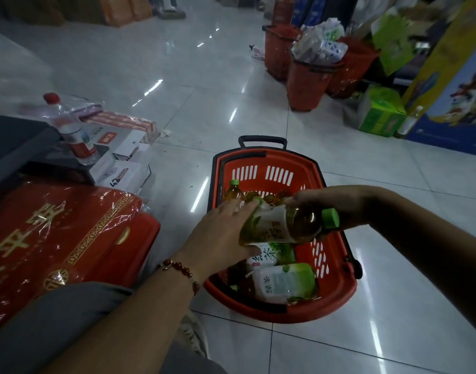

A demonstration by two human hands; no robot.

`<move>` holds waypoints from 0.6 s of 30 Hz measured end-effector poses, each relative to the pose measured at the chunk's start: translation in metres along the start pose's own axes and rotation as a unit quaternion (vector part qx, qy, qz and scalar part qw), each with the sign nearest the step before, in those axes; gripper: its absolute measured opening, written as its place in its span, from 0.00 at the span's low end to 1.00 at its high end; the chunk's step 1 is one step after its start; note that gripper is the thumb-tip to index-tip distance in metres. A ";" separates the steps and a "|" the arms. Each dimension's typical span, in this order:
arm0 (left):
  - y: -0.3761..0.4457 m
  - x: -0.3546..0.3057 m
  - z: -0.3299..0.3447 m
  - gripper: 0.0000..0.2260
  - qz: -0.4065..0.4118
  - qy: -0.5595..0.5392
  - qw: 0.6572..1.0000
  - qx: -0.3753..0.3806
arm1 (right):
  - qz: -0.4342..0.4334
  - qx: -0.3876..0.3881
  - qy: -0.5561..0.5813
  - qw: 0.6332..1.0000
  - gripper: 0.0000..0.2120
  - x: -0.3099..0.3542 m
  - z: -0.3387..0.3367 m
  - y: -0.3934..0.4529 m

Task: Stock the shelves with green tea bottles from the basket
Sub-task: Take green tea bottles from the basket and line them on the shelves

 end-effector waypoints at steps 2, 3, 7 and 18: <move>-0.011 -0.003 -0.004 0.45 0.003 -0.048 0.999 0.008 | -0.006 0.022 -0.037 0.999 0.21 0.014 0.006 -0.004; -0.017 -0.002 -0.006 0.43 0.003 -0.076 0.997 0.001 | -0.003 0.038 -0.026 0.999 0.23 0.020 0.012 -0.005; -0.038 0.016 -0.013 0.34 -0.026 -0.176 0.984 -0.022 | -0.005 0.062 0.061 0.996 0.26 0.041 0.036 -0.006; -0.074 0.061 -0.040 0.28 -0.155 -0.636 0.751 -0.081 | -0.271 0.019 0.058 0.961 0.29 0.053 0.151 0.022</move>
Point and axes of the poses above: each hand's wrist, its own y-axis towards the middle knuckle, its own z-axis out of the palm, x = y × z, the point moved 3 cm from there along y, towards the middle knuckle, and after that the axes turned 12 degrees about -z, right-handed, at the moved point
